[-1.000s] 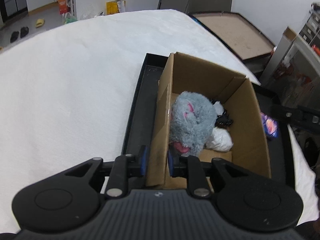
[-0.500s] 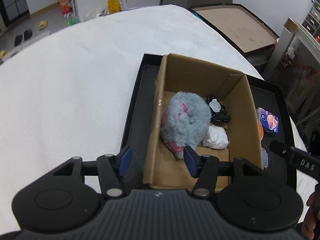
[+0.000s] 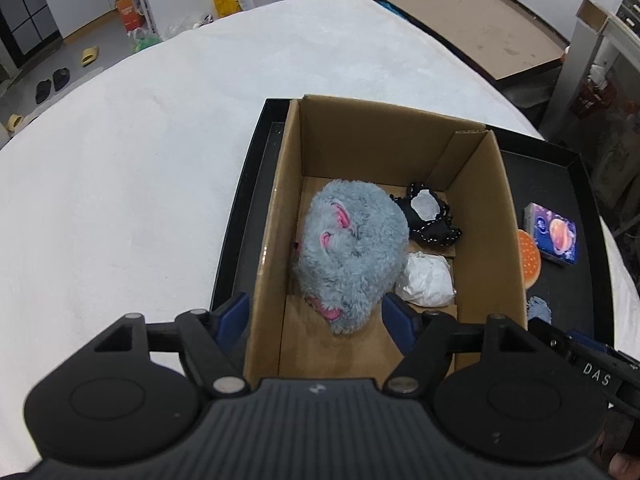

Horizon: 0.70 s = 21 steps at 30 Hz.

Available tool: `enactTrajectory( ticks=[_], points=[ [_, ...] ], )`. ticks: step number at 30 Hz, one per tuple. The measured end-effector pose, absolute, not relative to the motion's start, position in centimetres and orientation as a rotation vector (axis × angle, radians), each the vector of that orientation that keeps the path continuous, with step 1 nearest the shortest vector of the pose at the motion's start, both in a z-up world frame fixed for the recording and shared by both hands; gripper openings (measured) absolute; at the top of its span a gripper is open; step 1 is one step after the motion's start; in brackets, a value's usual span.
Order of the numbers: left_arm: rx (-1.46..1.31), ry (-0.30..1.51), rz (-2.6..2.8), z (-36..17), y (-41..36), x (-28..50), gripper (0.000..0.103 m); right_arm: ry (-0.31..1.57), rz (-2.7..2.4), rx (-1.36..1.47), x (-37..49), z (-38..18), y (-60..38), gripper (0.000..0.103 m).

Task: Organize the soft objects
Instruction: 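Move the right gripper to the denim heart plush and grasp it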

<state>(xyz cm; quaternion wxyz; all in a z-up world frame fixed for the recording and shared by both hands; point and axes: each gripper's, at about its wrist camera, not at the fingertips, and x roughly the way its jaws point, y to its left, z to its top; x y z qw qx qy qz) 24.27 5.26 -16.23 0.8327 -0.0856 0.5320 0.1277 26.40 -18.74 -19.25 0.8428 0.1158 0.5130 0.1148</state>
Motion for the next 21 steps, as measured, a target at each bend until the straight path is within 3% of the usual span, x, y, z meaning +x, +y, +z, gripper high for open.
enactTrajectory(
  ticks=[10,11,13,16,21],
  points=[
    [-0.121,1.17,0.33,-17.2,3.7,25.4,0.076,1.12,0.248,0.161,26.6,-21.2,-17.6,0.073],
    [-0.116,1.174,0.336,-17.2,3.6,25.6,0.077,1.111,0.244,0.14,26.6,-21.2,-17.4,0.071],
    [-0.107,1.183,0.349,-17.3,3.4,25.9,0.077,1.096,0.235,0.103,26.4,-21.2,-17.3,0.057],
    [-0.095,1.191,0.369,-17.3,3.2,26.2,0.078,1.085,0.235,0.094,26.1,-21.0,-17.7,0.047],
    [-0.081,1.21,0.392,-17.5,3.0,26.6,0.078,1.087,0.242,0.15,26.2,-20.8,-18.8,0.044]
  ],
)
